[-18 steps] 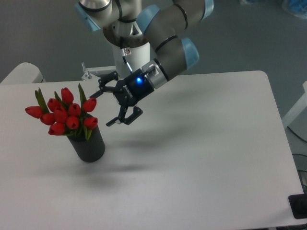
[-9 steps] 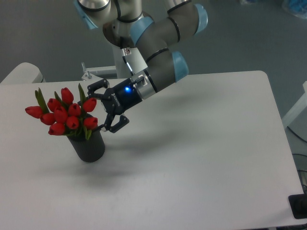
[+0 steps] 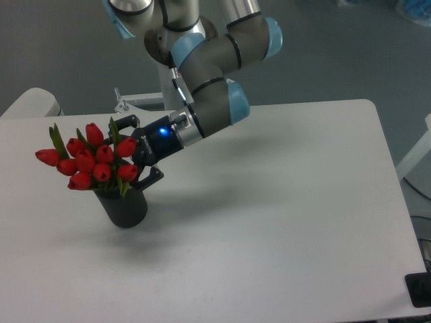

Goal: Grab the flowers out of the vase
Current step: 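Close the gripper around the tulip stems just above the vase rim, then lift the gripped tulip bunch upward out of the black vase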

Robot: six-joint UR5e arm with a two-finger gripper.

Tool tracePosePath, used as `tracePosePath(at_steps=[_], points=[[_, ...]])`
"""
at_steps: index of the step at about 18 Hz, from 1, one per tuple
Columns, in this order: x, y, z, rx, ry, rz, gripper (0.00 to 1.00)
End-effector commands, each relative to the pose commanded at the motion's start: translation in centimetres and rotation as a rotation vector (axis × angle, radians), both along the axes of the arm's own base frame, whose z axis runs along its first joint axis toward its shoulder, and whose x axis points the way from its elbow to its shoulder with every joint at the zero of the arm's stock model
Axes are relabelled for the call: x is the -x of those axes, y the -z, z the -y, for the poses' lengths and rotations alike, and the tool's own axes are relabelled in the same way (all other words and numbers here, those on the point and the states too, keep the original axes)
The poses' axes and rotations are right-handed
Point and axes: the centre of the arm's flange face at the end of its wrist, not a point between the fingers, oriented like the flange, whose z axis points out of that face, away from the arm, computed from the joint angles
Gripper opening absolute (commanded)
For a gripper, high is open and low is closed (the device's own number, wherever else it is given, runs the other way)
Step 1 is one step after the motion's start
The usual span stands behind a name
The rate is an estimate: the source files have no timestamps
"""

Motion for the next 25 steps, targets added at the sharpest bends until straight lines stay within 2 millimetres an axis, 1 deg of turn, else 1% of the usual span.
tracePosePath(at_steps=[4, 5, 6, 7, 8, 10, 11, 13, 14, 15, 18, 22, 25], points=[[-0.1, 0.3, -0.4, -0.011, 0.003, 0.0, 1.0], [-0.1, 0.3, -0.4, -0.013, 0.002, 0.0, 0.99], [-0.1, 0.2, -0.4, -0.014, 0.002, 0.001, 0.92], [-0.1, 0.2, -0.4, -0.018, -0.001, 0.005, 0.84], [0.0, 0.1, -0.4, -0.019, -0.001, 0.004, 0.7], [0.0, 0.1, -0.5, -0.02, -0.001, 0.003, 0.36], [0.1, 0.0, -0.5, -0.023, -0.002, -0.001, 0.24], [0.3, -0.2, -0.5, -0.028, -0.002, -0.008, 0.07], [0.6, -0.7, -0.7, -0.034, -0.003, -0.016, 0.02], [0.9, -1.2, -0.9, -0.036, -0.006, -0.02, 0.0], [1.7, -2.4, -1.2, -0.04, -0.017, -0.024, 0.0], [2.5, -3.0, -0.8, -0.048, -0.05, 0.01, 0.0], [3.1, -4.9, -1.0, -0.066, -0.084, 0.066, 0.0]])
